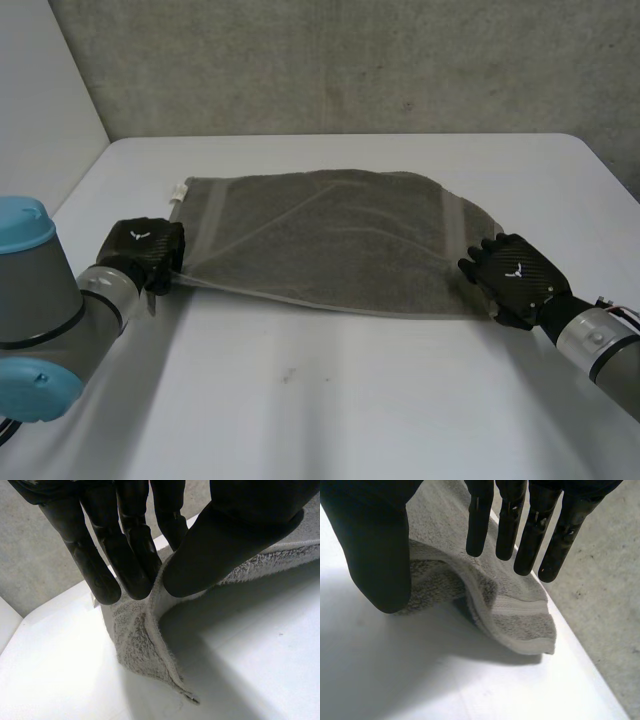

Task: Fold the towel.

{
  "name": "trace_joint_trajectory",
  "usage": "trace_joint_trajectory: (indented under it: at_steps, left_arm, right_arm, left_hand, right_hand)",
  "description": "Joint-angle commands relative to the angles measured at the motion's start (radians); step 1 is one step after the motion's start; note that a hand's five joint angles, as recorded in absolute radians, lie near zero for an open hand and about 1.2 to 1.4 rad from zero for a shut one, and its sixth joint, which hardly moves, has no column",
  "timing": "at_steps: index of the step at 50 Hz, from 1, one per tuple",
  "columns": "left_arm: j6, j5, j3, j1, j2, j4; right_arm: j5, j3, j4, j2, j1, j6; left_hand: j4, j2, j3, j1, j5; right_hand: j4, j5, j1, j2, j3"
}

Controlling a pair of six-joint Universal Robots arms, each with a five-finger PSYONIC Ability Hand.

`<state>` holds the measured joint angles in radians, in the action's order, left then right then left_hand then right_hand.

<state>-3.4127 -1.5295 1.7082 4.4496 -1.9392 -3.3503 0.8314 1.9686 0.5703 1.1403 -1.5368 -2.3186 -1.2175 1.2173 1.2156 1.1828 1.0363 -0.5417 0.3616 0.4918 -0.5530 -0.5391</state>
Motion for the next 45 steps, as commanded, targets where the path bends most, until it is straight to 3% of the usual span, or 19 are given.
trace_joint_trajectory:
  at_steps: [1,5,8,9,10,12,18,20,21,23,25,27,29,32,34,35,37,39,45]
  left_arm:
    - [0.001,0.002,0.001,0.0,0.0,0.0]
    - [0.0,0.003,0.001,0.0,-0.003,0.0]
    - [0.0,0.003,-0.001,0.0,-0.004,0.0]
    - [0.001,0.003,-0.001,0.002,-0.004,0.0]
    - [0.001,0.003,-0.001,0.002,-0.004,0.0]
    - [0.0,0.003,-0.001,0.0,-0.004,0.002]
    - [-0.017,0.002,0.002,-0.001,0.003,0.022]
    - [-0.045,0.003,0.025,0.0,0.019,0.058]
    - [-0.045,0.003,0.025,0.0,0.019,0.058]
    - [-0.117,0.003,0.059,0.019,0.066,0.141]
    - [-0.163,0.003,0.073,0.033,0.089,0.185]
    - [-0.212,0.0,0.091,0.046,0.114,0.237]
    - [-0.25,-0.003,0.107,0.056,0.146,0.289]
    - [-0.287,-0.003,0.131,0.06,0.21,0.371]
    - [-0.296,0.0,0.145,0.068,0.281,0.457]
    - [-0.296,0.0,0.145,0.068,0.281,0.457]
    - [-0.298,0.005,0.151,0.069,0.318,0.499]
    - [-0.298,0.009,0.159,0.068,0.379,0.567]
    - [-0.307,0.009,0.16,0.068,0.402,0.588]
  right_arm:
    - [0.006,0.004,0.036,-0.002,0.0,0.061]
    - [0.005,0.001,0.046,-0.011,-0.002,0.061]
    - [0.003,-0.005,0.046,-0.014,-0.005,0.064]
    - [0.0,-0.01,0.046,-0.016,-0.008,0.064]
    - [0.0,-0.01,0.046,-0.016,-0.008,0.064]
    - [0.0,-0.022,0.036,-0.016,-0.009,0.047]
    - [0.02,-0.054,-0.021,-0.004,-0.005,-0.107]
    - [0.044,-0.117,-0.164,0.027,0.001,-0.281]
    - [0.044,-0.117,-0.165,0.027,0.001,-0.281]
    - [0.081,-0.18,-0.35,0.093,0.007,-0.37]
    - [0.098,-0.212,-0.431,0.12,0.014,-0.375]
    - [0.115,-0.238,-0.518,0.134,0.027,-0.361]
    - [0.149,-0.29,-0.729,0.15,0.084,-0.288]
    - [0.163,-0.317,-0.839,0.161,0.11,-0.225]
    - [0.181,-0.336,-1.04,0.168,0.15,-0.063]
    - [0.181,-0.336,-1.041,0.168,0.15,-0.062]
    - [0.179,-0.33,-1.199,0.187,0.162,0.074]
    - [0.178,-0.324,-1.254,0.202,0.164,0.118]
    - [0.178,-0.312,-1.302,0.223,0.161,0.17]
  left_hand:
    - [-0.179,0.179,0.181,0.213,0.185]
    - [-0.179,0.179,0.181,0.213,0.185]
    - [-0.179,0.179,0.181,0.213,0.185]
    - [-0.179,0.179,0.181,0.213,0.185]
    - [-0.179,0.179,0.181,0.213,0.185]
    - [-0.179,0.179,0.181,0.213,0.185]
    - [-0.179,0.179,0.181,0.213,0.185]
    - [-0.179,0.179,0.181,0.213,0.185]
    - [-0.179,0.179,0.181,0.213,0.185]
    - [-0.179,0.179,0.181,0.213,0.185]
    - [-0.179,0.179,0.181,0.213,0.185]
    - [-0.179,0.179,0.181,0.213,0.185]
    - [-0.179,0.179,0.181,0.213,0.185]
    - [-0.179,0.179,0.181,0.213,0.185]
    - [-0.179,0.179,0.181,0.213,0.185]
    - [-0.179,0.179,0.181,0.213,0.185]
    - [-0.179,0.179,0.181,0.213,0.185]
    - [-0.179,0.179,0.181,0.213,0.185]
    - [-0.179,0.179,0.181,0.213,0.185]
  right_hand:
    - [-0.051,0.057,0.101,-0.04,-0.054]
    - [-0.086,0.092,0.136,-0.075,-0.089]
    - [-0.245,0.25,0.295,-0.234,-0.247]
    - [-0.437,0.442,0.487,-0.426,-0.439]
    - [-0.439,0.444,0.489,-0.427,-0.441]
    - [-0.853,0.858,0.902,-0.841,-0.855]
    - [-0.855,0.86,0.904,-0.843,-0.857]
    - [-0.855,0.86,0.904,-0.843,-0.857]
    - [-0.855,0.86,0.904,-0.843,-0.857]
    - [-0.855,0.86,0.904,-0.843,-0.857]
    - [-0.855,0.86,0.904,-0.843,-0.857]
    - [-0.855,0.86,0.904,-0.843,-0.857]
    - [-0.855,0.86,0.904,-0.843,-0.857]
    - [-0.855,0.86,0.904,-0.843,-0.857]
    - [-0.855,0.86,0.904,-0.843,-0.857]
    - [-0.855,0.86,0.904,-0.843,-0.857]
    - [-0.855,0.86,0.904,-0.843,-0.857]
    - [-0.855,0.86,0.904,-0.843,-0.857]
    - [-0.855,0.86,0.904,-0.843,-0.857]
